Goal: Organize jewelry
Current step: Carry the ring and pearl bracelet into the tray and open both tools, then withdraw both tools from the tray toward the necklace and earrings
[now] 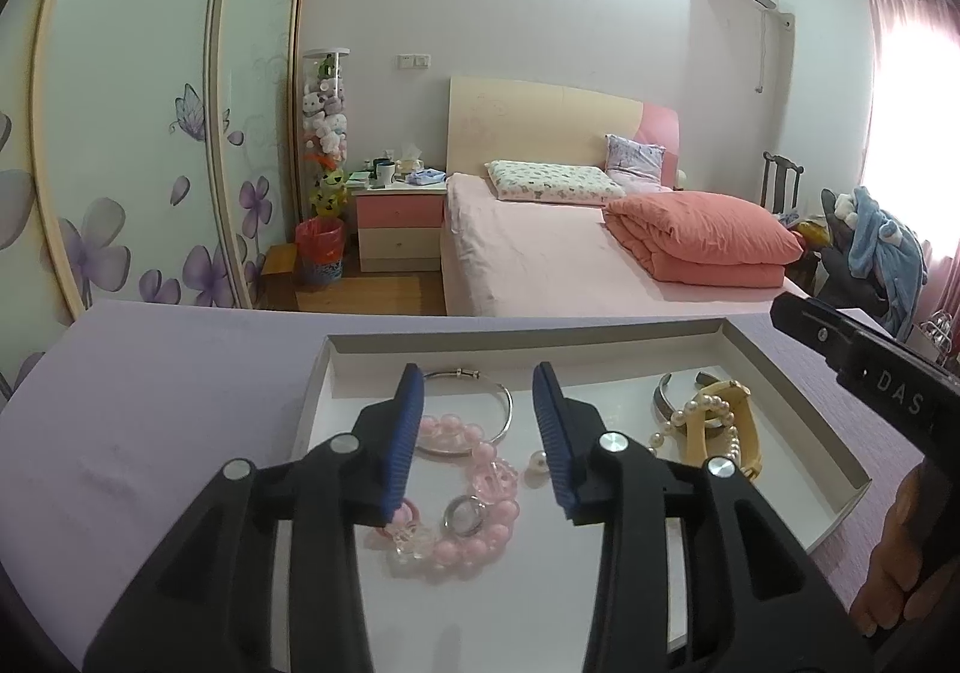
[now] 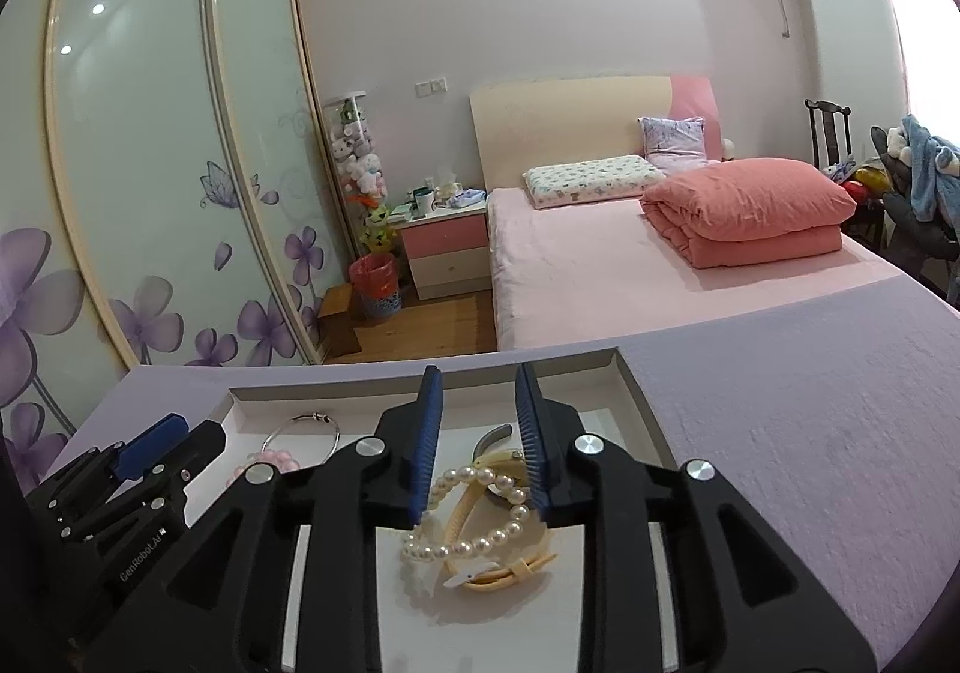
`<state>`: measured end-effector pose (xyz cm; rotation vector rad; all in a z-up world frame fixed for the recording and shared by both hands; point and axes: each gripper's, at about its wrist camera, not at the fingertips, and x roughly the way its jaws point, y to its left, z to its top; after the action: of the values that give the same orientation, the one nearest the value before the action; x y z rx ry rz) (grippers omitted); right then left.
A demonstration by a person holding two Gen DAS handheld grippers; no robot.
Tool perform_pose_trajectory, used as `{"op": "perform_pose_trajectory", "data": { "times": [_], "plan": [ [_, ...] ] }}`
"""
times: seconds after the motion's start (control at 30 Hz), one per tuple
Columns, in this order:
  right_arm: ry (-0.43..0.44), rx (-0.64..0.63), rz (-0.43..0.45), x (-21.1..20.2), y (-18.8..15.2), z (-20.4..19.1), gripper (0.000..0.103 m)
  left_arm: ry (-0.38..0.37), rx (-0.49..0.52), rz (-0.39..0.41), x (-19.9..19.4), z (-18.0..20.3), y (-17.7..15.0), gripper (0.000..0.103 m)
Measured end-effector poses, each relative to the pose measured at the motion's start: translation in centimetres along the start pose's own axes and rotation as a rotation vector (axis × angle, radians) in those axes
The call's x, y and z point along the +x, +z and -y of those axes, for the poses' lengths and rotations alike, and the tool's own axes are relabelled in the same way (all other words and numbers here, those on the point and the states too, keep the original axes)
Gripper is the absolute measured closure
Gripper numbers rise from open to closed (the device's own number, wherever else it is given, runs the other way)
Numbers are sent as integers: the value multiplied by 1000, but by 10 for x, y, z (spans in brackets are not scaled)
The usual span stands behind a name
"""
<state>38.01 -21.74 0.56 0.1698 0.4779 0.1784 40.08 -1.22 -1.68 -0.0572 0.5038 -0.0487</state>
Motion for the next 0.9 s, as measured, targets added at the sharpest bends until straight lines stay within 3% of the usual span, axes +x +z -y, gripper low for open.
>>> {"op": "perform_pose_trajectory", "data": {
  "times": [0.53,0.9],
  "plan": [
    [-20,-6,3,-7,-7,5,60,3,-31,17,-18,-12,-4,57],
    [-13,-44,-38,-31,-26,8,41,-3,-44,20,-48,-19,-20,41]
  ]
}}
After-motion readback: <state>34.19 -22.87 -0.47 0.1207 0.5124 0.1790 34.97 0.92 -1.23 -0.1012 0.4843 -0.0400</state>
